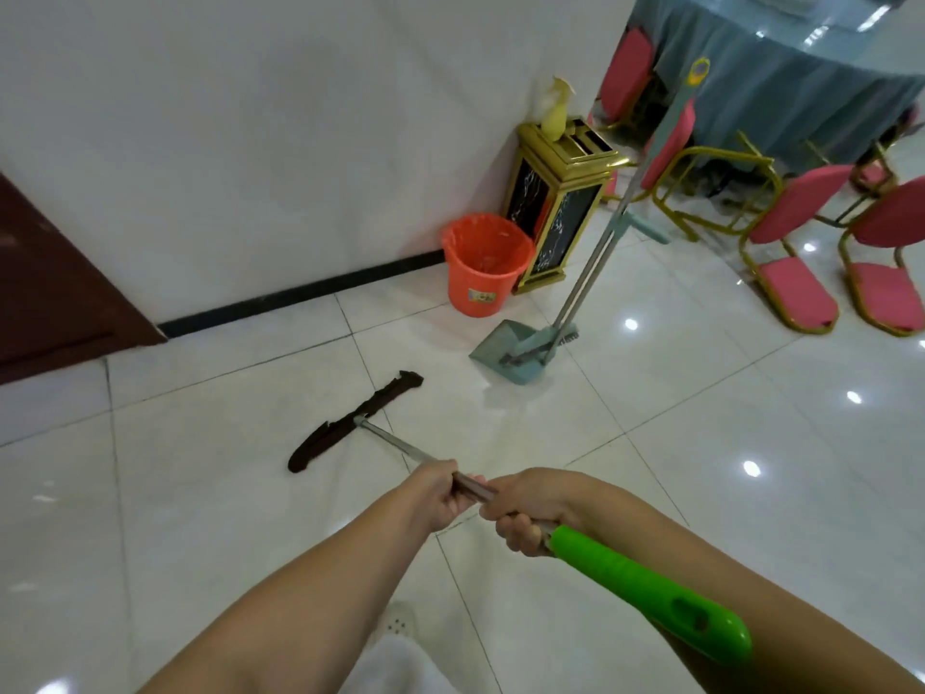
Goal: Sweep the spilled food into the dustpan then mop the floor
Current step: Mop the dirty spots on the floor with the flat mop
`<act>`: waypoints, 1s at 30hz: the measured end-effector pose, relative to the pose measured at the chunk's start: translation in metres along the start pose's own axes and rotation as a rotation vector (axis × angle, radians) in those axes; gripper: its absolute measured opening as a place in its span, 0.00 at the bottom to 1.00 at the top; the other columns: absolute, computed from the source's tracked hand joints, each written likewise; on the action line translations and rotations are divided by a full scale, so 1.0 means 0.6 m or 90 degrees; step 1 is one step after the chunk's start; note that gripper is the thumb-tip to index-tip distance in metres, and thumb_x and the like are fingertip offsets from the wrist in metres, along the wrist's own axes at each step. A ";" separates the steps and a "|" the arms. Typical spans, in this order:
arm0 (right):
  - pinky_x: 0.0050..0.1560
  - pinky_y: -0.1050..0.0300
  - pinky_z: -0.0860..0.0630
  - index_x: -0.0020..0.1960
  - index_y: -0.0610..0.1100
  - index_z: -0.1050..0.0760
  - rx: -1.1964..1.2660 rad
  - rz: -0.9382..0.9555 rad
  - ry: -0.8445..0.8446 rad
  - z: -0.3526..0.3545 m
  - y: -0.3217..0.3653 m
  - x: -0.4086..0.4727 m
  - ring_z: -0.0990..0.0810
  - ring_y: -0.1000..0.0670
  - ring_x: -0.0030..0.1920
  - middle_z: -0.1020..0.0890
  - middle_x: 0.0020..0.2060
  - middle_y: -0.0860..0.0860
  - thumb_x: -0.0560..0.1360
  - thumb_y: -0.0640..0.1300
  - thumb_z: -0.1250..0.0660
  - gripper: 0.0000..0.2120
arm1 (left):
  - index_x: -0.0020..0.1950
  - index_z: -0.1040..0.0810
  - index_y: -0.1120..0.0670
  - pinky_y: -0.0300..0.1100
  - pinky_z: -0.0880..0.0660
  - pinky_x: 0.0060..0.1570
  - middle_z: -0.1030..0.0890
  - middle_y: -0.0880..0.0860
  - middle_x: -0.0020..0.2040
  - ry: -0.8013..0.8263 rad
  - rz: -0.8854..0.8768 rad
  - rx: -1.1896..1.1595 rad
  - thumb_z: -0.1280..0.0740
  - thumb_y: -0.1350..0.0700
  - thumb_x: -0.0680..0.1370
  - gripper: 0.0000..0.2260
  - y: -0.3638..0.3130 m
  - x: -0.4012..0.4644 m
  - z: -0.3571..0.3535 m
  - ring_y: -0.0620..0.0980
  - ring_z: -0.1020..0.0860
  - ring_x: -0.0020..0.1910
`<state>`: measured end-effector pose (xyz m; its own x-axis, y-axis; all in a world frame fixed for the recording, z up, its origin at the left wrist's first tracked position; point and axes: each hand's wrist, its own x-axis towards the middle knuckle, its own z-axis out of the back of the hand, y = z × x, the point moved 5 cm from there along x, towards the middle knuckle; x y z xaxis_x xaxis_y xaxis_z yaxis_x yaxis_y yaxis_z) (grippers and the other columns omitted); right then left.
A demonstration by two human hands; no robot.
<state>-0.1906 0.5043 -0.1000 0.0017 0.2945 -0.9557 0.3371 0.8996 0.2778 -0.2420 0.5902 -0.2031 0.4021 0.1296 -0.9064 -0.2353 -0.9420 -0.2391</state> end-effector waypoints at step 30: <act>0.12 0.71 0.41 0.36 0.43 0.34 0.016 -0.063 0.122 -0.236 0.502 0.202 0.37 0.56 0.12 0.32 0.15 0.48 0.77 0.33 0.42 0.12 | 0.37 0.32 0.63 0.35 0.29 0.14 0.25 0.59 0.28 -0.171 -0.161 -0.217 0.45 0.62 0.83 0.14 -0.491 -0.010 0.235 0.52 0.24 0.27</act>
<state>-0.2220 0.8567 -0.1185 -0.2115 0.2636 -0.9412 0.3499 0.9195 0.1789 -0.2998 0.9107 -0.1763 0.1574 0.4002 -0.9028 0.1609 -0.9124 -0.3763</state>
